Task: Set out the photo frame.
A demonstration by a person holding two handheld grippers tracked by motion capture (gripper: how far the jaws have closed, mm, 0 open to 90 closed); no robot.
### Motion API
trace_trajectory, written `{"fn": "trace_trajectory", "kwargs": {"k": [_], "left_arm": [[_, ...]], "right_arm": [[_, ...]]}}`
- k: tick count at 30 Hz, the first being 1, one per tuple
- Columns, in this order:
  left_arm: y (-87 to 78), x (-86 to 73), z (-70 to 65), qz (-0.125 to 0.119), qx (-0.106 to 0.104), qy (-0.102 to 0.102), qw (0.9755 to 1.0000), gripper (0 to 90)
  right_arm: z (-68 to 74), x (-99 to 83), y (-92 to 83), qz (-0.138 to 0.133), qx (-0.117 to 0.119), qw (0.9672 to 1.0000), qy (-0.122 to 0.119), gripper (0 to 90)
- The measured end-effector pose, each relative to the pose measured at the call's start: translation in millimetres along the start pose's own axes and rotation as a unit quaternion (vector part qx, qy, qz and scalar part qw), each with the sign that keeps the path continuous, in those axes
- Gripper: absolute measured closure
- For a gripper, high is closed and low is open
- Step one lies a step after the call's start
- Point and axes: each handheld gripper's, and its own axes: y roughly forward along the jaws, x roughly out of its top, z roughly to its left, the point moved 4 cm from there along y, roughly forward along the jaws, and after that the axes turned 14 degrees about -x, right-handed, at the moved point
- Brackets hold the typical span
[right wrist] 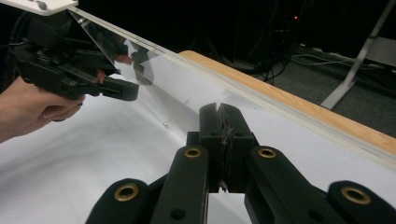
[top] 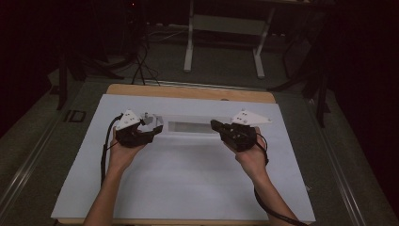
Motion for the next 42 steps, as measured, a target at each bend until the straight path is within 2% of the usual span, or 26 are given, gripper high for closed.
{"fn": "trace_trajectory", "kwargs": {"k": [4,10,26,27,42], "left_arm": [[1.3,1.6,1.5,0.0,0.006,0.002,1.0,43.9],[2.3,2.8,2.7,0.002,0.01,0.007,0.9999,44.9],[6.8,8.2,11.0,0.002,0.015,0.004,0.9999,45.7],[7.2,8.2,11.7,0.001,0.016,0.004,0.9999,45.8],[12.3,12.5,20.9,-0.004,0.018,-0.005,0.9998,46.0]], "right_arm": [[-3.4,0.5,2.8,0.004,-0.012,0.9999,-0.008,86.7],[-8.9,-2.3,5.6,0.012,-0.017,0.9997,-0.009,83.7],[-31.0,-21.4,8.4,0.034,-0.043,0.9984,-0.016,74.6],[-35.8,-25.0,9.0,0.038,-0.052,0.9978,-0.015,72.8],[-68.7,-41.0,6.8,0.049,-0.089,0.9948,0.01,63.0]]}}
